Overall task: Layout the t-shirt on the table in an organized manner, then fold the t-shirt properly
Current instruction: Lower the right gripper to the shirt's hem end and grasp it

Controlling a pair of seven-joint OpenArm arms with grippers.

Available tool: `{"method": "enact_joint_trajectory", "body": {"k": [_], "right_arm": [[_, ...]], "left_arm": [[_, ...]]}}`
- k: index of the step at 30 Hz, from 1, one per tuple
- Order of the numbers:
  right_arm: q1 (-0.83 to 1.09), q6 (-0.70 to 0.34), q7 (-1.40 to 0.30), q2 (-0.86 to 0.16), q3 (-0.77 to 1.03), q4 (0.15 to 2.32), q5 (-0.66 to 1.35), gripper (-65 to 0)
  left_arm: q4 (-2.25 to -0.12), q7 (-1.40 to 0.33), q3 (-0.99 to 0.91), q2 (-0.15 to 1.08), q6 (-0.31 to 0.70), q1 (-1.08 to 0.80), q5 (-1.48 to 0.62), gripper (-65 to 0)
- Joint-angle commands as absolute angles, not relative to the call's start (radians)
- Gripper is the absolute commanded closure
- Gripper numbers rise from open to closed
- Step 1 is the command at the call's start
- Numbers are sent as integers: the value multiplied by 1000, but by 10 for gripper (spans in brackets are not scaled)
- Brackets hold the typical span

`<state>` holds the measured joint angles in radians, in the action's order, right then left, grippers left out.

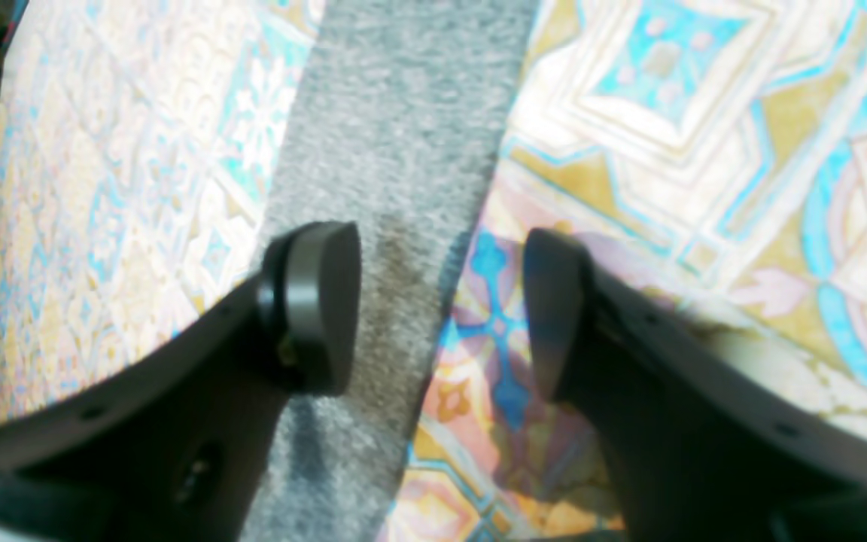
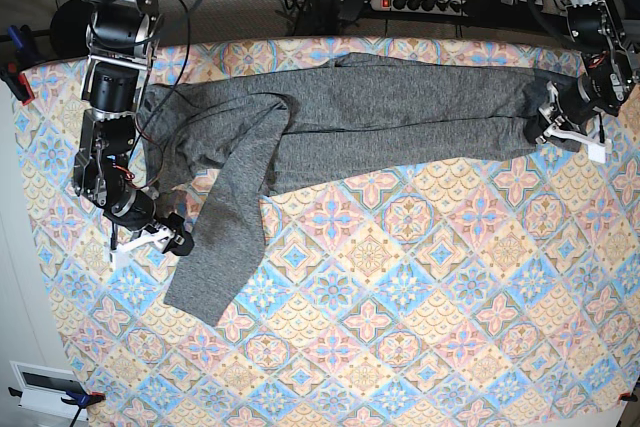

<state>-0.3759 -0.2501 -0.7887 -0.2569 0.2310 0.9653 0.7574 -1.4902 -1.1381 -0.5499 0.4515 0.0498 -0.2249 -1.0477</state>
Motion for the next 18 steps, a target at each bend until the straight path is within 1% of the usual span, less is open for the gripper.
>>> {"method": "enact_joint_trajectory", "body": {"k": [1, 4, 8, 15, 18], "right_arm": [[-403, -260, -773, -268, 234, 981, 743, -338], [-403, -260, -773, -265, 239, 981, 639, -338], [-403, -260, -773, -208, 242, 981, 535, -338], [-404, -260, -773, -185, 236, 981, 507, -338], [-404, -260, -773, -160, 236, 981, 504, -338]], "left_arm": [[-1504, -1132, -559, 473, 54, -220, -1064, 0], [-1504, -1132, -559, 473, 54, -220, -1064, 0], [-1504, -1132, -559, 473, 54, -222, -1064, 0], [-1504, -1132, -559, 473, 54, -222, -1064, 0], [-1504, -1132, -559, 473, 54, -222, -1064, 0]]}}
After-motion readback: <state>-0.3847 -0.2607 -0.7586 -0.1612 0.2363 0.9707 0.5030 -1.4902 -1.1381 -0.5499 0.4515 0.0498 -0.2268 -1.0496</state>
